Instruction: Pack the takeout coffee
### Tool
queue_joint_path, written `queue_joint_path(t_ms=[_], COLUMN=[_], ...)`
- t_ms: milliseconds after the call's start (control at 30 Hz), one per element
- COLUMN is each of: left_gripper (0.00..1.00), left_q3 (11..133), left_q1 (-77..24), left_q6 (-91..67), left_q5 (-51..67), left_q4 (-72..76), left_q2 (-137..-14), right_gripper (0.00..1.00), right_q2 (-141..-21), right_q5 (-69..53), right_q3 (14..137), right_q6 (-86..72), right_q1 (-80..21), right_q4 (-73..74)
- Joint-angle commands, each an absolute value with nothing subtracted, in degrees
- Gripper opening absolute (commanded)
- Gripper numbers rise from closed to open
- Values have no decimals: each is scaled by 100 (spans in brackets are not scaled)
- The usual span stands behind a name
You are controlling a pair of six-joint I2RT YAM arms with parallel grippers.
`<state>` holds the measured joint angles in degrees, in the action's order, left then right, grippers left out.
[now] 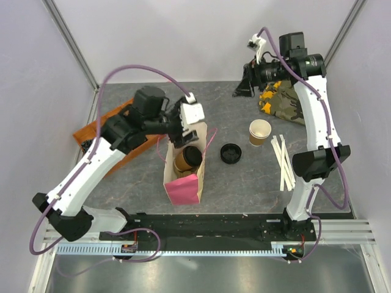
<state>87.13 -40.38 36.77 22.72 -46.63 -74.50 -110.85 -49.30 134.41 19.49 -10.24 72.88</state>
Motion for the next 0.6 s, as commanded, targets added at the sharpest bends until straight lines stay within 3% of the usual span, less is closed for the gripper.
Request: queue_joint_path(t_ms=[0, 233, 567], left_gripper=[80, 88, 94], left_q3=[9772, 10284, 8835], left_q1=[-3824, -3068, -2558], left_q6=[2234, 1416, 669], left_q5=[2144, 2180, 2311], left_q4=[-4227, -4682, -5388], left_q2=[-7225, -6910, -5670], right_gripper=[79, 79, 77], right_q2=[-10864, -10714, -10292], right_q5=[-5309, -4861, -3745], right_q3=[13738, 13526, 12737], right_q6=[987, 1474, 3961], right_q1=[-1142, -2240, -3813], right_q4=[5892, 5054, 6020])
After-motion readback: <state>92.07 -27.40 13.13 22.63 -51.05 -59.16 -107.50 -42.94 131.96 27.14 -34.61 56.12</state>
